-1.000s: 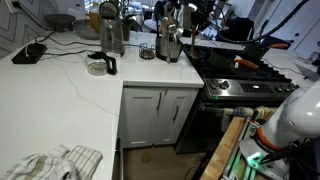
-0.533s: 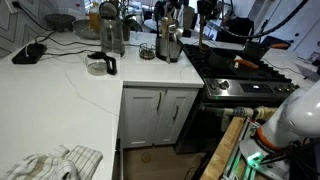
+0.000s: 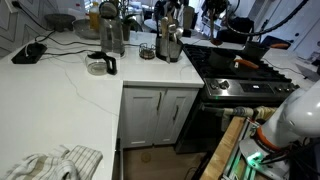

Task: Put the wooden ladle in the pot on the left

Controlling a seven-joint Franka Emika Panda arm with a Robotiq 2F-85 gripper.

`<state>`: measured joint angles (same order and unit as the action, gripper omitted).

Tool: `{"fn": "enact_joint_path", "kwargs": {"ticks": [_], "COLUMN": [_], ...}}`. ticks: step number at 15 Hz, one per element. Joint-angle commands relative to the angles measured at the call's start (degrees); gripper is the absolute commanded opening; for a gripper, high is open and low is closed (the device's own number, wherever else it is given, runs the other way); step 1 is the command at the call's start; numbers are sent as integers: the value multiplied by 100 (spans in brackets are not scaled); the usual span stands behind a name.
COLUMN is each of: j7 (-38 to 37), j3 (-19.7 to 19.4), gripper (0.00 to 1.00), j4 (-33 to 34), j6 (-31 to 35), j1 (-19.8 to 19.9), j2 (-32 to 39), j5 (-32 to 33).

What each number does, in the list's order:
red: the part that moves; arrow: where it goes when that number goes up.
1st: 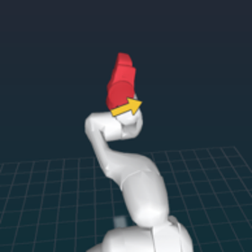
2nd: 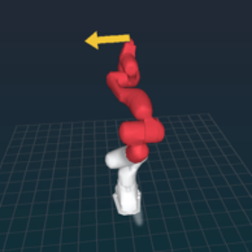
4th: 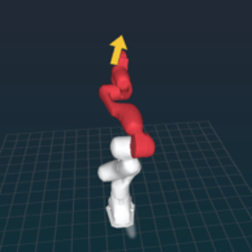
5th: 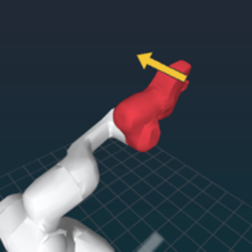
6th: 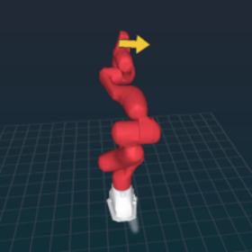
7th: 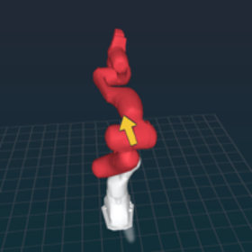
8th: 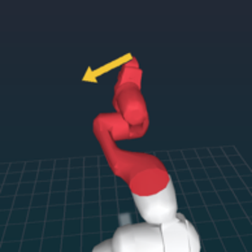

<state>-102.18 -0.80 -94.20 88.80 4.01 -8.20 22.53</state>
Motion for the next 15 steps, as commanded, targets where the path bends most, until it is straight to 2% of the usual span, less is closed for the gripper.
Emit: {"fn": "enact_joint_path", "kwargs": {"ticks": [1, 8, 15], "j7": [-160, -118, -93], "j3": [-1, -246, -491], "gripper": [7, 7, 7], "j4": [-19, -388, -1048], "j6": [-285, -113, 300], "j1": [81, 281, 423], "j2": [-78, -161, -210], "j5": [193, 1, -250]}}
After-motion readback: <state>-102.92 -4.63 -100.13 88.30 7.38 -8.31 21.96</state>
